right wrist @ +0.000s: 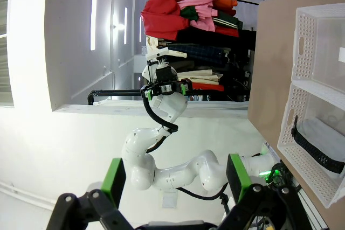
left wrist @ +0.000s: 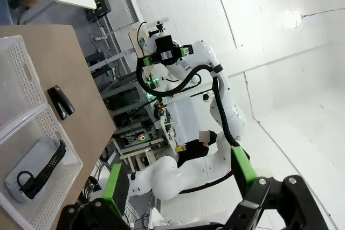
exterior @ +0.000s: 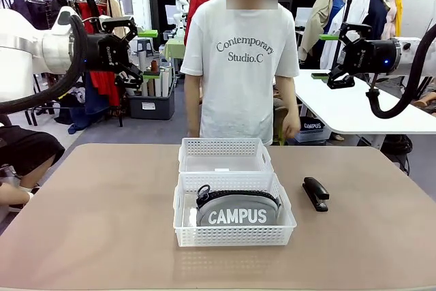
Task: Distribute items into two baskets.
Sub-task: Pick up the Stapler that the person points to.
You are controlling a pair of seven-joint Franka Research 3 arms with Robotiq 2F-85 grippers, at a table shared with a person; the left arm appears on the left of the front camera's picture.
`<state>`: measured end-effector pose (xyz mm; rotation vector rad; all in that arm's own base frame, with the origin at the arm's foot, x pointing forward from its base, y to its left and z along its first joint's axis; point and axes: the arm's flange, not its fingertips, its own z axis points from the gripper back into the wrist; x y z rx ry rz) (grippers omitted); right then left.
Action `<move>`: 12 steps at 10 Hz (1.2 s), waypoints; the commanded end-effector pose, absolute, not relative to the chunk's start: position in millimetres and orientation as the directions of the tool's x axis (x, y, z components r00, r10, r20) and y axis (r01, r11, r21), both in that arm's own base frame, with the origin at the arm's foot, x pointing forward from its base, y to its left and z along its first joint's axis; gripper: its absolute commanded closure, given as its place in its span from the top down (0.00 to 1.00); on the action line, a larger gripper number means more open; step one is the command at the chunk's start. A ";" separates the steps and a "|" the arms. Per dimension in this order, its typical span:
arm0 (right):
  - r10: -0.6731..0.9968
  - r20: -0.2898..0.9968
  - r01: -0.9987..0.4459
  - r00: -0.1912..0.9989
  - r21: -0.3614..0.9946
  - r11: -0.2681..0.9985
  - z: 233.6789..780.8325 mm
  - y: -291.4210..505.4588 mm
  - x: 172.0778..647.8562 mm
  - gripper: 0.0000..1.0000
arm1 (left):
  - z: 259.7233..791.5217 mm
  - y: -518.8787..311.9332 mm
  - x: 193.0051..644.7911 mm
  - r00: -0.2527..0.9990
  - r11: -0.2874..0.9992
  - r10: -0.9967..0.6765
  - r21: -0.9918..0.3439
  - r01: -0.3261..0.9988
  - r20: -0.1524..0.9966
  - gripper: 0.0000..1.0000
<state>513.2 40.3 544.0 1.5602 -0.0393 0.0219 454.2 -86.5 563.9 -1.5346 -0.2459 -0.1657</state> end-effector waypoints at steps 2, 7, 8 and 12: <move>-0.011 0.043 -0.043 0.999 0.999 0.011 546.3 40.3 512.8 1.00 | 565.6 -86.2 452.8 0.966 0.020 0.052 -0.967 0.253 0.254 1.00; -0.011 0.043 -0.043 0.999 0.999 0.011 546.3 40.3 512.8 1.00 | 565.6 -86.2 452.8 0.966 0.020 0.052 -0.967 0.253 0.254 1.00; -0.011 0.043 -0.043 0.999 0.999 0.011 546.3 40.3 512.8 1.00 | 565.6 -86.2 452.8 0.966 0.020 0.052 -0.967 0.253 0.254 1.00; -0.011 0.043 -0.043 0.999 0.999 0.011 546.3 40.3 512.8 1.00 | 565.6 -86.2 452.8 0.966 0.020 0.052 -0.967 0.253 0.254 1.00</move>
